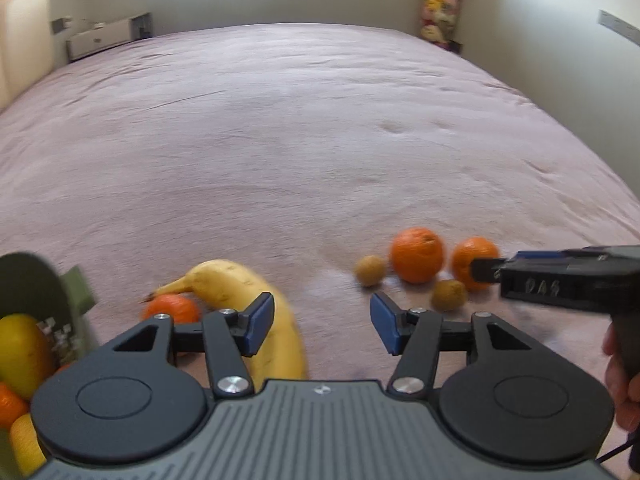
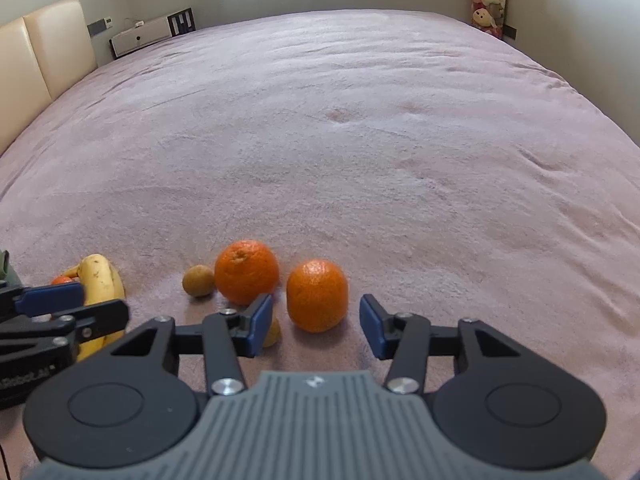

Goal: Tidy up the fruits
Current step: 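Close the left tool on the banana while the right tool closes on a mandarin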

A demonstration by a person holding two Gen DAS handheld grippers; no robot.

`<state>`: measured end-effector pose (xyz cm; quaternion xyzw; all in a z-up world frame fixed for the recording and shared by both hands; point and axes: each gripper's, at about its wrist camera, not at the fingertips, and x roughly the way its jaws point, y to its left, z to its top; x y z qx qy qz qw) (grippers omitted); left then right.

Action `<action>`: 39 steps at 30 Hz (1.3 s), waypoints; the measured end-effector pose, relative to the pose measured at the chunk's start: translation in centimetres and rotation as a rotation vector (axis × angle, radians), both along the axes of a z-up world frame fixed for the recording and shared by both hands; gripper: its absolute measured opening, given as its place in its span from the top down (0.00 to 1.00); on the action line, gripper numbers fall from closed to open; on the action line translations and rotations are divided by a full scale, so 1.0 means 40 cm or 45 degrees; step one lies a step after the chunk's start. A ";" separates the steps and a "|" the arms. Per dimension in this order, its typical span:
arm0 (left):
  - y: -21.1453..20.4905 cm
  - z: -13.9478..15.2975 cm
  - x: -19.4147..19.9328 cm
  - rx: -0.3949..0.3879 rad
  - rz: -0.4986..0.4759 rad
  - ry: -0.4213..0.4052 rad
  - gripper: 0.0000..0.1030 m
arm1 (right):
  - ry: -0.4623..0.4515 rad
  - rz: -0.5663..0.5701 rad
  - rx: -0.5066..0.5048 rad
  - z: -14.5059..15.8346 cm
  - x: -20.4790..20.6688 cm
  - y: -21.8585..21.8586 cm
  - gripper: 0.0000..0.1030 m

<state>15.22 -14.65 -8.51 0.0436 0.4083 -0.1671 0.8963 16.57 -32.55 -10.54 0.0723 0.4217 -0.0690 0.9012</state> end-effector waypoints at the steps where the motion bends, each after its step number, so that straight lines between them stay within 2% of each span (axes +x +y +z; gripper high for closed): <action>1: 0.006 -0.003 -0.003 0.015 0.032 0.003 0.34 | 0.003 -0.010 0.003 -0.002 0.005 -0.001 0.54; 8: 0.042 -0.037 0.012 0.011 0.158 0.099 0.31 | 0.035 -0.049 -0.007 -0.025 0.010 -0.005 0.54; 17: 0.057 -0.080 0.085 -0.032 0.276 0.240 0.32 | 0.031 -0.062 0.033 -0.039 0.039 -0.002 0.54; 20: 0.057 -0.097 0.106 -0.015 0.316 0.278 0.32 | 0.043 -0.054 0.024 -0.048 0.046 0.003 0.54; 27: 0.044 -0.112 0.136 0.018 0.341 0.287 0.31 | 0.064 -0.081 0.063 -0.067 0.061 -0.005 0.54; 30: 0.045 -0.115 0.143 0.018 0.343 0.296 0.32 | 0.069 -0.076 0.078 -0.063 0.065 -0.005 0.63; 34: 0.050 -0.110 0.142 -0.007 0.324 0.296 0.41 | 0.078 -0.073 0.071 -0.063 0.065 -0.004 0.63; 35: 0.048 -0.108 0.139 -0.017 0.300 0.289 0.48 | 0.079 -0.074 0.071 -0.062 0.064 -0.003 0.63; 39: 0.065 -0.105 0.126 -0.073 0.288 0.275 0.51 | 0.089 -0.076 0.066 -0.056 0.066 -0.002 0.63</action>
